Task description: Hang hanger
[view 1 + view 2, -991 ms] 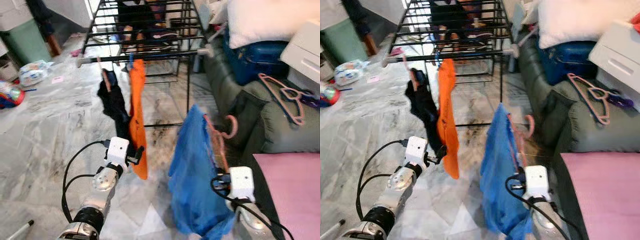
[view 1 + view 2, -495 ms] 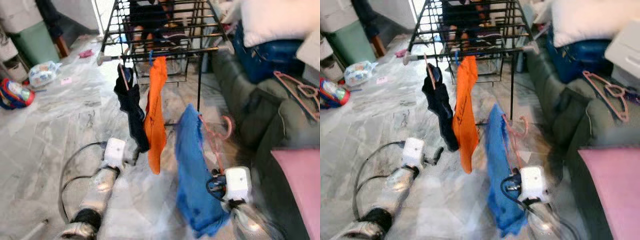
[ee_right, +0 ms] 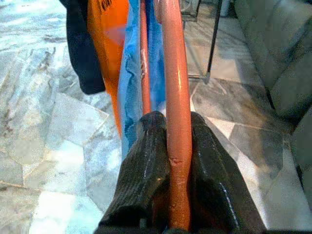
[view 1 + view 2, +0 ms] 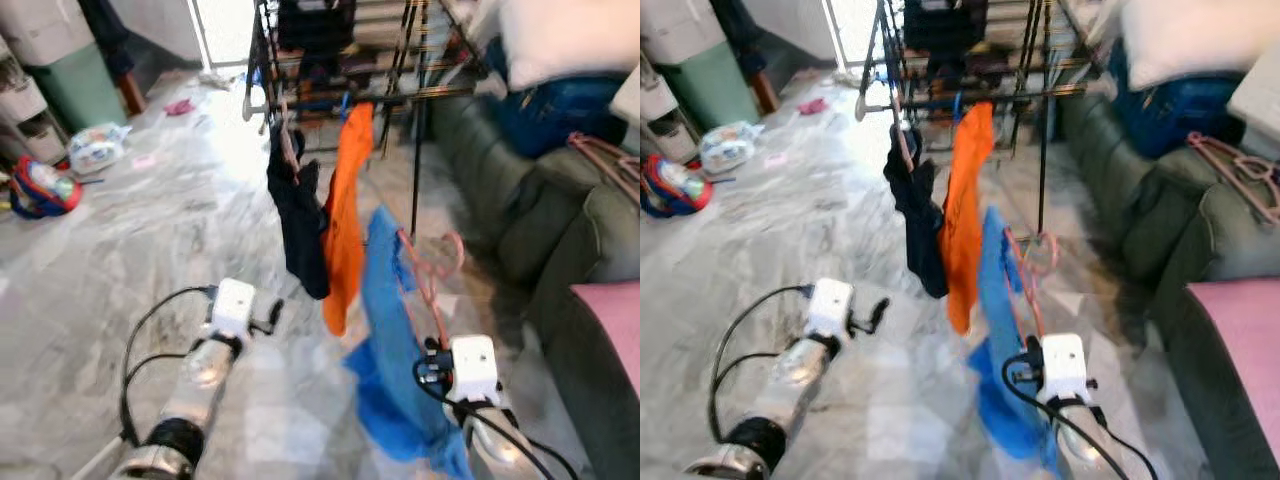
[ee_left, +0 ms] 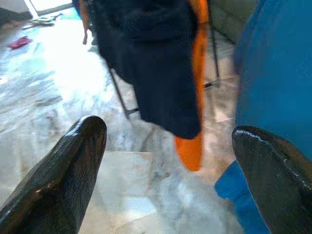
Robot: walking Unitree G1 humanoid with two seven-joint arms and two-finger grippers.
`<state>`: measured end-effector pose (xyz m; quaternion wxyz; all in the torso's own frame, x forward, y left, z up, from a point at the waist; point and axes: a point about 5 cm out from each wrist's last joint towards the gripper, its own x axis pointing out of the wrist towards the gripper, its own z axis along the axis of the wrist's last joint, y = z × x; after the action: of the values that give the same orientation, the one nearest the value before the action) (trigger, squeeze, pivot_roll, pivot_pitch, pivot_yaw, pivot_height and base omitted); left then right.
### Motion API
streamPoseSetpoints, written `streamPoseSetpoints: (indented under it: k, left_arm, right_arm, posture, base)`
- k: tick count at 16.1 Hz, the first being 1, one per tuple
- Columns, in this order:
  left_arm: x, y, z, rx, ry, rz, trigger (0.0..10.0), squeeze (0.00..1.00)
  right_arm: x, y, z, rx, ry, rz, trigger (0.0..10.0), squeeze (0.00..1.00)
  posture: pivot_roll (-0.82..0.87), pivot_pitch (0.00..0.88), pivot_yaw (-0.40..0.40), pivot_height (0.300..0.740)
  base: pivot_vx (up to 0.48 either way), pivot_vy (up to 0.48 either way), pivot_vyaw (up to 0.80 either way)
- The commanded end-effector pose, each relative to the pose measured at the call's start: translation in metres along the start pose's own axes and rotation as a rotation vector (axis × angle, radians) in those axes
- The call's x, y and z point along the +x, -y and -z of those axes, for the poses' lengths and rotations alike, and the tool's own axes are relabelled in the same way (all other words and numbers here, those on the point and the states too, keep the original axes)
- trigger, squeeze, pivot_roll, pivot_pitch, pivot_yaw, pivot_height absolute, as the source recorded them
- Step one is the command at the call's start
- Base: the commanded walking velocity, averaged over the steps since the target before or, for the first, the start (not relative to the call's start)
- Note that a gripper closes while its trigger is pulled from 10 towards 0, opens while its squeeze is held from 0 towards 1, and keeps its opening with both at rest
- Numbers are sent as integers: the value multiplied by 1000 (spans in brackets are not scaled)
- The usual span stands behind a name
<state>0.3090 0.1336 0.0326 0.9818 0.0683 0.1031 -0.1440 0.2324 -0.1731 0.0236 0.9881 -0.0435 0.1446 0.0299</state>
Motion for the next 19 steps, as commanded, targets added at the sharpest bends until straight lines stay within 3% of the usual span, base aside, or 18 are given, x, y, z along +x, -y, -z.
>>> streamPoseSetpoints:
  k: [1, 15, 19]
  left_arm:
    - [0, 0, 1, 21, -3, 9, 10000, 0]
    - [0, -1, 0, 79, 3, 7, 10000, 0]
    - [-1, 3, 2, 80, -1, 17, 10000, 0]
  right_arm:
    - [0, 3, -8, 4, 38, 8, 10000, 0]
    - [5, -7, -7, -23, 30, -49, 10000, 0]
    - [4, -7, -6, -34, 27, -57, 10000, 0]
  posture:
    - [-157, 55, 72, 740]
    - [-143, 62, 78, 740]
    - [-149, 63, 75, 740]
  base:
    - [0, 0, 0]
    - [0, 0, 0]
    - [0, 0, 697]
